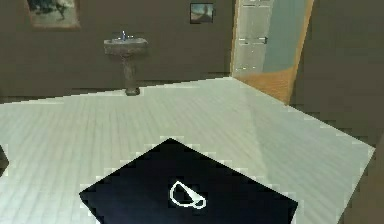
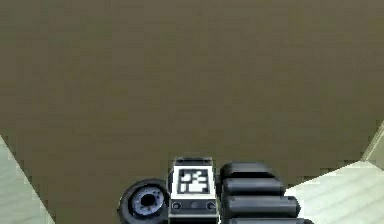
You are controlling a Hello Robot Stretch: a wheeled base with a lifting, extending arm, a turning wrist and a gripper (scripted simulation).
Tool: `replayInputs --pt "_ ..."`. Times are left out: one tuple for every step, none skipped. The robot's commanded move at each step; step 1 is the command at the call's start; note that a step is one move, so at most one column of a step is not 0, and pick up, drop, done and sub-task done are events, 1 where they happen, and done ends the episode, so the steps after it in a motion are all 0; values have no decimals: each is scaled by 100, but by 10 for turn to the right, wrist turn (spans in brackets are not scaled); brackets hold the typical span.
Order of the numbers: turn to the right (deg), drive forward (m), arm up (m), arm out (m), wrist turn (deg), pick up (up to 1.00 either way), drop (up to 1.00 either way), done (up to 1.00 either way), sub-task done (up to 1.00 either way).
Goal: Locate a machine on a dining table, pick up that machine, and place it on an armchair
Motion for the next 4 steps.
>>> replayInputs --pt "60 0 0 0 0 0 0 0 0" --pt "0 65 0 0 0 0 0 0 0" --pt "150 0 0 0 0 0 0 0 0" --pt "0 100 0 0 0 0 0 0 0"
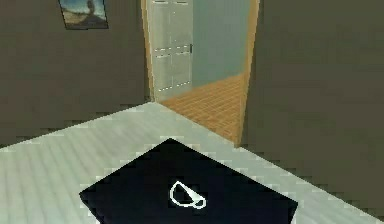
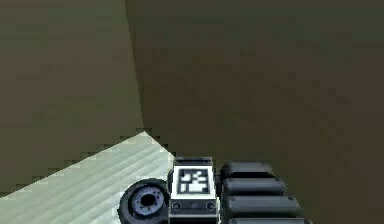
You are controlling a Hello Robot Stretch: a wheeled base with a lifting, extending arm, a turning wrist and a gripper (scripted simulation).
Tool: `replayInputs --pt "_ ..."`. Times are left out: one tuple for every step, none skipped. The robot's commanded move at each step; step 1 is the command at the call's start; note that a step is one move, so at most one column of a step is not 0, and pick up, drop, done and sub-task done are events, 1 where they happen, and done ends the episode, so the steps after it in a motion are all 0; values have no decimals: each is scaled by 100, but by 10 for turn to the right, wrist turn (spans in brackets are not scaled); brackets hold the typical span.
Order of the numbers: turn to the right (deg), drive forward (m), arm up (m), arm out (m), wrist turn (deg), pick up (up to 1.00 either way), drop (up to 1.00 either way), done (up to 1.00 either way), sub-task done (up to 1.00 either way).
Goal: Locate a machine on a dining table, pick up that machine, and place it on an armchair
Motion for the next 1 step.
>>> replayInputs --pt "0 100 0 0 0 0 0 0 0"
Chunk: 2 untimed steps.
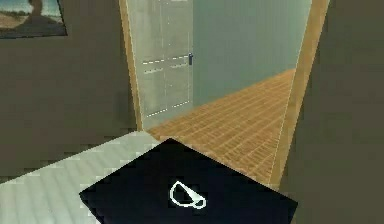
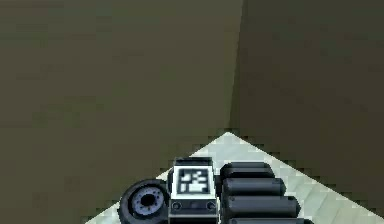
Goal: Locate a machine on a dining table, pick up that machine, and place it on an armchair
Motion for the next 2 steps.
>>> replayInputs --pt "0 90 0 0 0 0 0 0 0" --pt "60 0 0 0 0 0 0 0 0"
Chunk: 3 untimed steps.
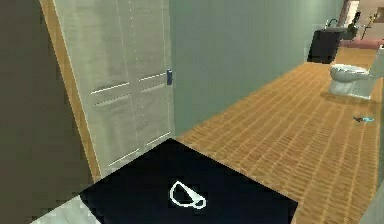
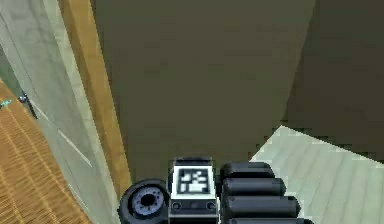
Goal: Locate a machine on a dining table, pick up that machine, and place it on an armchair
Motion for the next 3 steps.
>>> replayInputs --pt "0 40 0 0 0 0 0 0 0" --pt "270 0 0 0 0 0 0 0 0" --pt "0 100 0 0 0 0 0 0 0"
